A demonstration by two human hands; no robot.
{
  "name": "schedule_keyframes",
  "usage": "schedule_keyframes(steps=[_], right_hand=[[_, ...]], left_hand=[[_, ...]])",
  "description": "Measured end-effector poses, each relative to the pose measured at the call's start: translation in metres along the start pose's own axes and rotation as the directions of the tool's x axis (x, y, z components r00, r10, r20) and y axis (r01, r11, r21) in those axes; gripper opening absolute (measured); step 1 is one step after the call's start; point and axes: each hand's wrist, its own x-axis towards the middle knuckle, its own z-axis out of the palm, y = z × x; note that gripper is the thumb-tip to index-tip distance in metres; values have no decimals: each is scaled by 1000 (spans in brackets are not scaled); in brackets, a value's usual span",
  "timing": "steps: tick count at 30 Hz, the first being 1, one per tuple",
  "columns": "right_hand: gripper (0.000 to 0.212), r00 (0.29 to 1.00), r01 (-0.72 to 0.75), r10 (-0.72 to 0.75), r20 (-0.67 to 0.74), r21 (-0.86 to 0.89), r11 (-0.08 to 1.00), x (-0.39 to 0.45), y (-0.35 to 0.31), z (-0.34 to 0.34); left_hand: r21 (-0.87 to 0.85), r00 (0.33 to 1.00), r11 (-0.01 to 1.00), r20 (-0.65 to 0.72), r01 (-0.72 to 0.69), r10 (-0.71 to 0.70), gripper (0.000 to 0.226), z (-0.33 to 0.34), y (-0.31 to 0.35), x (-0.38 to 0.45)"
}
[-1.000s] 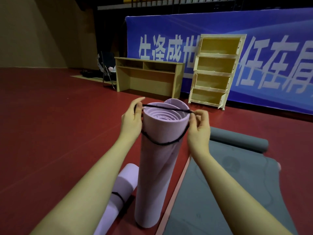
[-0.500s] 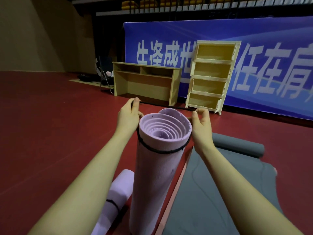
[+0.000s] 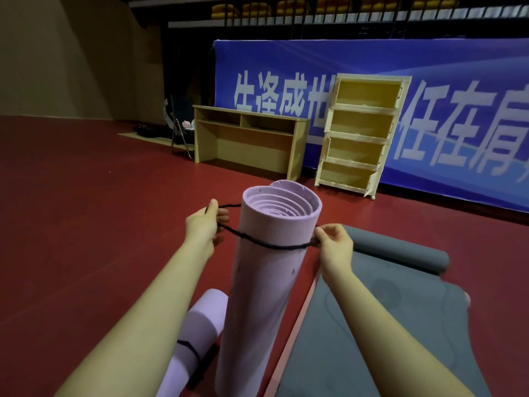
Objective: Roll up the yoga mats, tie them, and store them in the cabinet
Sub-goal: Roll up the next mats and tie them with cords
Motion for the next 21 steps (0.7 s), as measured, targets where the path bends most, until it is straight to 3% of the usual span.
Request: schedule_keyframes(steps=[7,12,14,17,21], right_hand=[[13,995,-90,93,39,-61,994,-16,30,-14],[16,943,-327,324,72,37,944,-29,58,-14],[17,902,-432,422,91,199,879,-28,65,-13],[19,817,-560,549,175,470,682,-20,71,-8],[8,754,-601,625,203,595,533,-10,78,-2]], left_hand=[[-9,986,987,40,161,-160,31,-32,-40,-4],[-199,910,890,153,409,-384,55,-46,-63,-2],[-301,899,847,156,437,-409,60,-47,-68,-1],[-359,906,832,138,423,-401,62,-48,-76,6],[-414,881,783,126,465,-456,31,-52,-89,16]])
